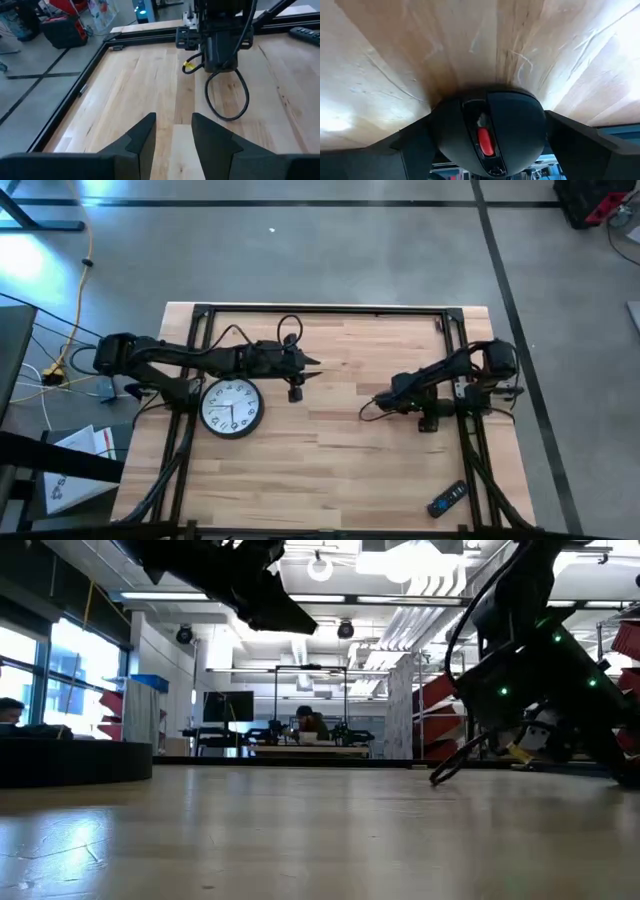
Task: Insert battery
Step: Insert the black battery into the black computer mouse
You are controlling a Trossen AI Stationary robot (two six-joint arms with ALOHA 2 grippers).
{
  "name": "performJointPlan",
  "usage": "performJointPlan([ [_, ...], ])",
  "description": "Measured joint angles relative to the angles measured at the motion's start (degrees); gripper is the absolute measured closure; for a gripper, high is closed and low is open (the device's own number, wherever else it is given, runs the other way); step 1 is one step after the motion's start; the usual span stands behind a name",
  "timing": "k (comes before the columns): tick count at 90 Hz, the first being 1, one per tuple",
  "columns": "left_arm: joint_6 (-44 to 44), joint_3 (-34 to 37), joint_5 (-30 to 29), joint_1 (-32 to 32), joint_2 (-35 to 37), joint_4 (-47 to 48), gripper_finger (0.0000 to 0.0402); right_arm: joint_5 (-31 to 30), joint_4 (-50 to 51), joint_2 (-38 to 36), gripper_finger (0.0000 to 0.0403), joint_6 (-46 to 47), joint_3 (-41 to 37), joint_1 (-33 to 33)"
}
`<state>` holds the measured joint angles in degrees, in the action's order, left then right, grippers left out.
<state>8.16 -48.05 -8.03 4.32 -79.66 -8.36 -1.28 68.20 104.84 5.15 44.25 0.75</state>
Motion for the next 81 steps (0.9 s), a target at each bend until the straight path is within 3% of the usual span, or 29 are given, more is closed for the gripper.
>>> performJointPlan([
  [34,0.00,0.00,0.00,-0.02,0.00,-0.02,0.0291,0.49,-0.13,0.02,0.0152,0.79,-0.02,0.04],
  [61,0.00,0.00,-0.02,-0.07,1.25,1.04,0.0291,-0.54,0.69,-0.24,0.0153,1.47,3.01,0.09],
  [81,-0.04,-0.04,-0.12,-1.50,5.59,5.91,0.0291,-1.99,-4.04,-5.00,0.0157,3.62,6.05,-0.29],
])
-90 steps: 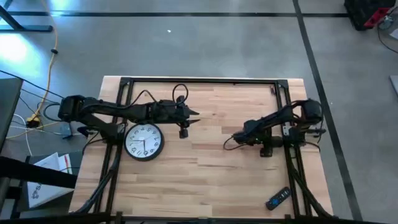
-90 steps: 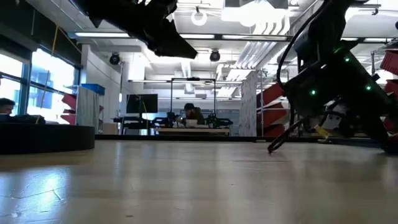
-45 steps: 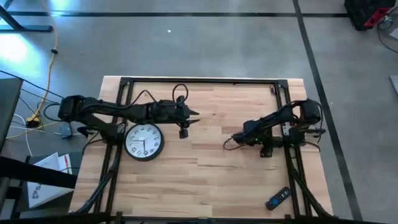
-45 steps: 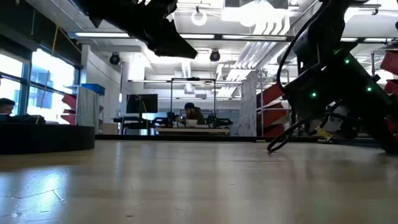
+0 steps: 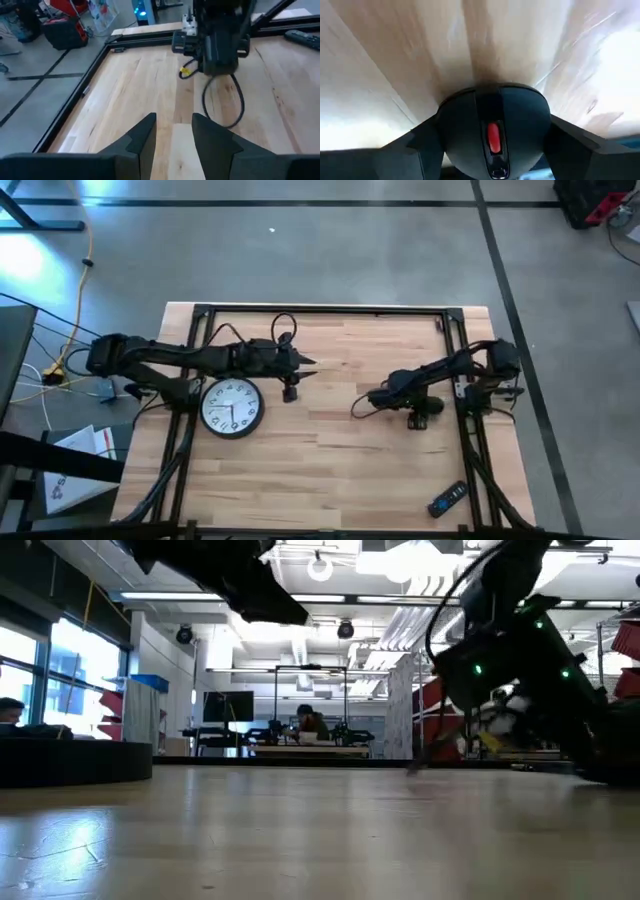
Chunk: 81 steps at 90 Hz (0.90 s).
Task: Insert battery
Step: Insert the black battery into the black computer mouse
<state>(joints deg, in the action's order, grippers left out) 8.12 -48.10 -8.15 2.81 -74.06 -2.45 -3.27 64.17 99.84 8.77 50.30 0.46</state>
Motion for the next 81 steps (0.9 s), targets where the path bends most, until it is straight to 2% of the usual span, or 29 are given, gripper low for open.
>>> performJointPlan([
  [12,0.56,2.04,-0.63,-1.48,3.55,-0.04,0.0291,0.26,-5.42,-5.77,0.0157,3.31,0.31,-0.48],
  [28,1.38,9.75,-0.70,-1.59,8.84,-11.68,0.0291,-2.92,-11.65,-15.84,0.0157,7.23,0.33,-0.58],
  [41,-0.26,13.85,2.30,-0.17,8.66,-19.09,0.0291,-6.70,-17.03,-23.64,0.0157,7.99,0.33,-0.44],
  [50,-3.34,13.90,2.63,1.25,5.93,-20.64,0.0291,-10.32,-20.32,-28.67,0.0157,8.44,0.33,0.73],
  [61,-6.66,12.70,3.74,3.05,0.03,-22.92,0.0291,-17.41,-19.43,-34.49,0.0157,10.54,0.33,2.88],
  [70,-8.38,8.01,4.73,4.72,-5.85,-22.51,0.0291,-22.86,-17.60,-38.03,0.0157,13.50,0.35,3.97],
  [81,-8.12,0.24,5.56,6.55,-14.24,-19.90,0.0291,-26.59,-15.40,-40.66,0.0157,16.80,0.35,4.81],
])
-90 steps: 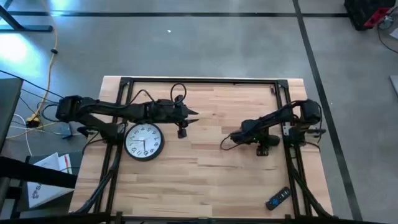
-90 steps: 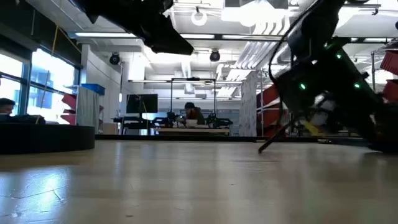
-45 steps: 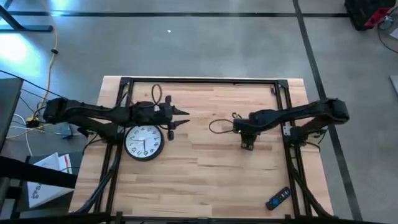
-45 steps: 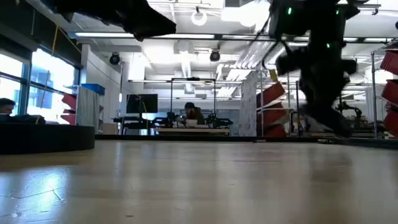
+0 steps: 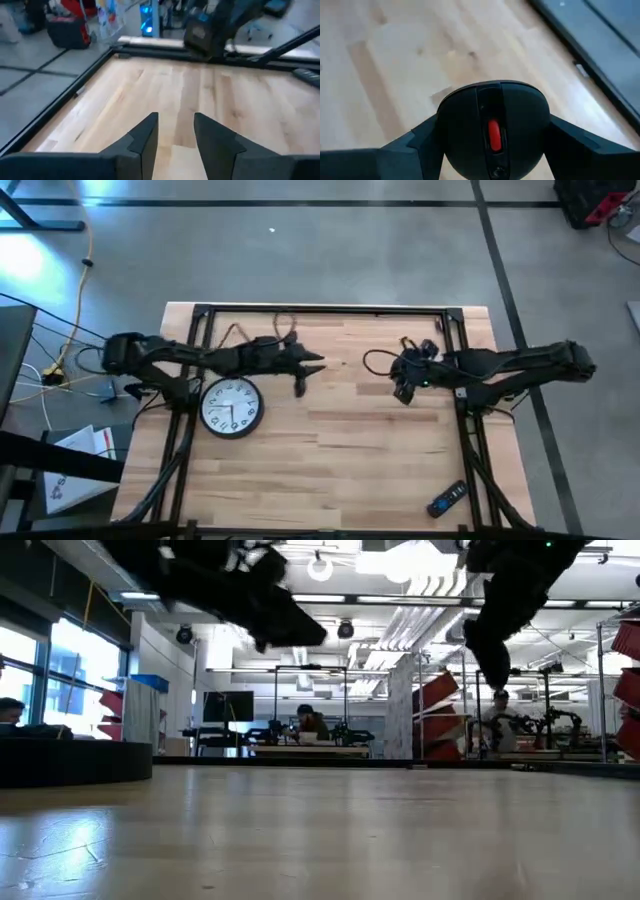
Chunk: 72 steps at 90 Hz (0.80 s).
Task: Insert battery
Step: Insert the black battery into the black computer mouse
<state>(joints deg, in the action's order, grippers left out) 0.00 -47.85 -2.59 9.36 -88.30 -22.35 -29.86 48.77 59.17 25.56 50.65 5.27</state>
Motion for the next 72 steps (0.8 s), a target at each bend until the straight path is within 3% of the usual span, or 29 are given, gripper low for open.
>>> performJointPlan([
  [26,0.10,-19.56,3.24,4.50,-17.06,8.75,0.0291,-4.66,4.27,-7.91,0.0157,6.60,-3.10,1.25],
  [49,-1.28,-24.96,5.39,5.76,-22.95,9.02,0.0291,-8.98,2.75,-10.85,0.0157,17.23,-11.67,-5.79],
  [56,-1.27,-25.00,5.30,5.76,-22.94,9.63,0.0291,-6.50,-1.10,-10.21,0.0157,14.74,-14.22,-9.89],
  [72,0.10,-25.03,5.29,5.82,-22.17,13.77,0.0291,5.92,-13.71,-4.48,0.0157,2.00,-17.05,-20.88],
])
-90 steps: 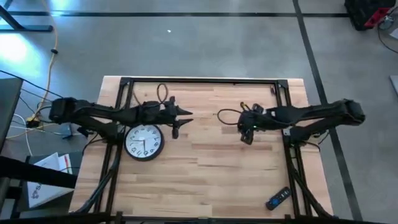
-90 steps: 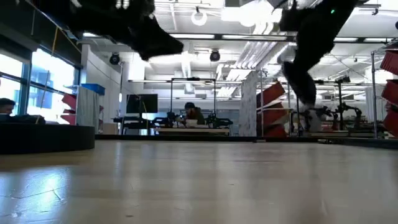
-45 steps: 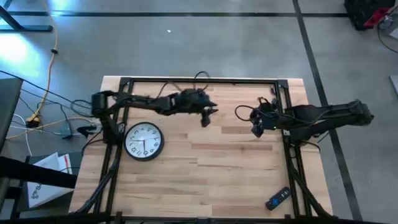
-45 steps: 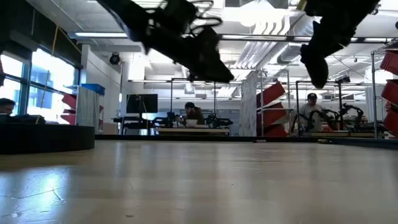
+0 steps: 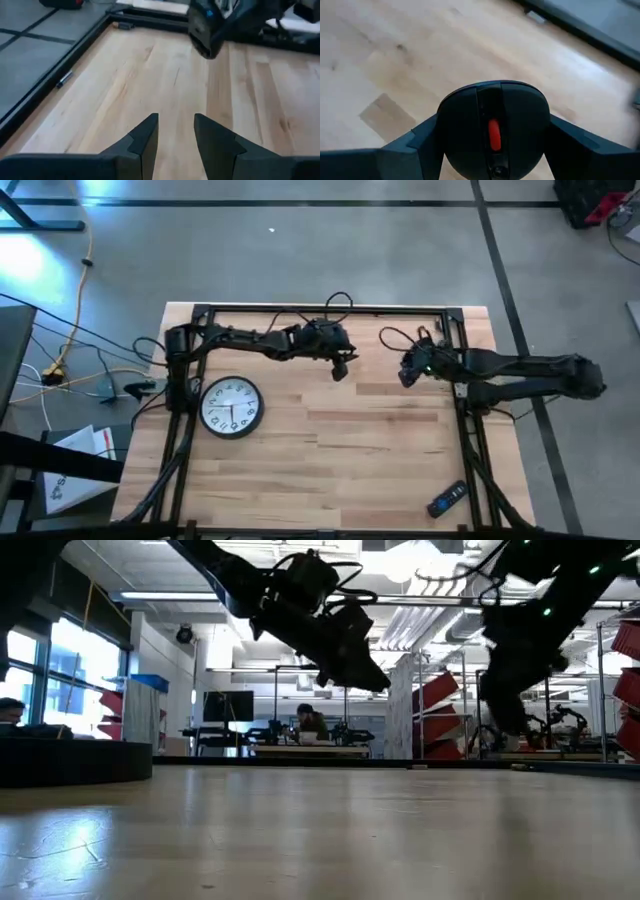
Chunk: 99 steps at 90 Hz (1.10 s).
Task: Insert battery
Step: Insert the black battery into the black computer mouse
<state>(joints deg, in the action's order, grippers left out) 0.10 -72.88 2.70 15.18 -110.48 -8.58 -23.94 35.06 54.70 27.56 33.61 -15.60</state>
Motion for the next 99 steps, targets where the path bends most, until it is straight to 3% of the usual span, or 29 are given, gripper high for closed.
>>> performJointPlan([
  [15,0.47,0.00,-0.02,0.73,1.55,4.33,0.0291,7.25,-9.40,10.04,0.0157,-10.40,1.94,-9.91],
  [29,2.23,0.02,-0.17,1.65,2.80,7.31,0.0291,15.52,-16.22,21.31,0.0157,-16.95,6.33,-14.50],
  [45,4.13,0.02,-0.16,3.41,3.87,8.52,0.0291,19.81,-17.12,33.22,0.0157,-21.83,13.62,-15.13],
  [62,5.48,0.31,-0.31,6.97,6.38,11.98,0.0291,21.39,-17.52,41.02,0.0157,-26.46,20.40,-14.33],
  [99,2.64,15.49,-1.67,11.41,15.15,3.27,0.0291,28.63,-21.80,50.36,0.0145,-30.19,26.35,-13.77],
])
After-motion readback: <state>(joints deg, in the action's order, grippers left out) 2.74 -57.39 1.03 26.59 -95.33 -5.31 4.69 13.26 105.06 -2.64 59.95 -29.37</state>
